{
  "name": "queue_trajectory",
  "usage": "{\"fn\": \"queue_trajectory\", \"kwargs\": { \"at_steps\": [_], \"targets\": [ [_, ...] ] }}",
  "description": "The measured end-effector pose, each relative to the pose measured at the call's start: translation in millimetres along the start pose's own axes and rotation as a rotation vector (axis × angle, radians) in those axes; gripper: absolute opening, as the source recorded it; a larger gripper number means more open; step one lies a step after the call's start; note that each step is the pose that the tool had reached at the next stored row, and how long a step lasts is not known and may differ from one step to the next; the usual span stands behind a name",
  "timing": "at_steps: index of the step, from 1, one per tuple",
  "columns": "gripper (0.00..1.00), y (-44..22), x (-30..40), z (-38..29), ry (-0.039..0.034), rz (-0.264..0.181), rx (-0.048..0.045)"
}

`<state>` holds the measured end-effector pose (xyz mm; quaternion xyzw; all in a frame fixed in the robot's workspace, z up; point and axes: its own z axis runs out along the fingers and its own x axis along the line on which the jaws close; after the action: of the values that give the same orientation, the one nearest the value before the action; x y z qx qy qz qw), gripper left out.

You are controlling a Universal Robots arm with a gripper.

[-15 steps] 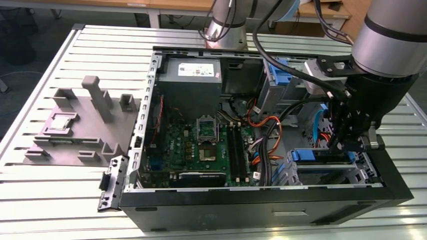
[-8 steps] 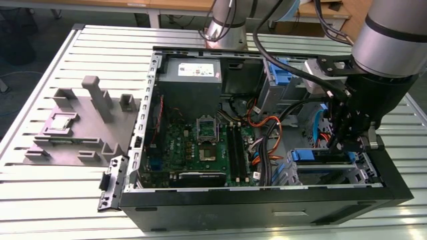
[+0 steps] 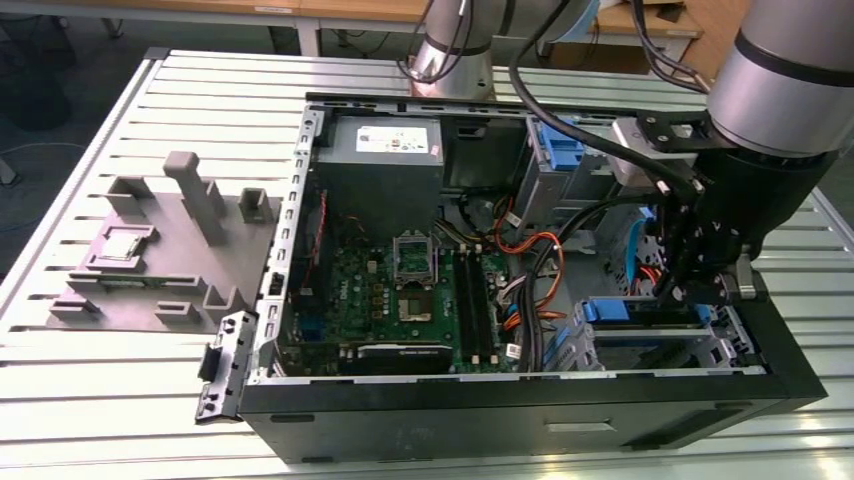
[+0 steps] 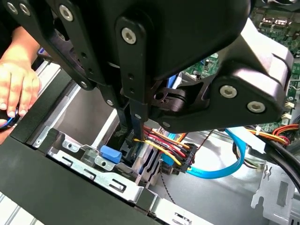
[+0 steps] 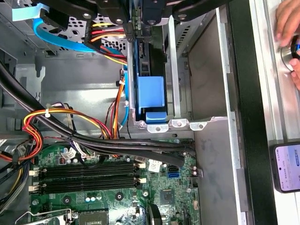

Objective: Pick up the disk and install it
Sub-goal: 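Insert the first disk wire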

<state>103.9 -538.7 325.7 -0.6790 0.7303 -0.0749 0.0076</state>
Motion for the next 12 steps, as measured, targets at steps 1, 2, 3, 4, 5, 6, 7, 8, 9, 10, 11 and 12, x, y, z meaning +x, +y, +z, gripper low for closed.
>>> {"fn": "queue_trajectory", "kwargs": {
  "at_steps": [1,2,3,4,5,6,7,8,9,10,11,12],
  "targets": [
    [0.17,0.0,0.0,0.1,-0.0001,0.000,0.0000],
    [0.17,-0.1,0.0,0.1,-0.0002,0.000,0.0000],
    [0.17,-0.1,-0.1,0.3,-0.0009,0.000,-0.0002],
    [0.18,0.0,-0.1,0.8,-0.0019,0.000,-0.0003],
    [0.18,0.0,-0.1,0.6,-0.0015,0.000,-0.0001],
    [0.25,-0.1,0.0,-0.1,-0.0005,0.000,0.0000],
    [0.25,-0.2,0.1,-1.3,-0.0004,0.000,-0.0002],
    [0.25,-0.4,0.2,-2.4,-0.0006,0.000,-0.0006],
    [0.25,-0.6,0.3,-3.6,-0.0003,0.000,-0.0012],
    [0.25,-0.7,0.4,-4.6,-0.0002,0.000,-0.0019],
    [0.25,-0.8,0.5,-5.5,-0.0002,0.000,-0.0028],
    [0.25,-1.0,0.6,-6.6,-0.0001,0.000,-0.0040]
  ]
}}
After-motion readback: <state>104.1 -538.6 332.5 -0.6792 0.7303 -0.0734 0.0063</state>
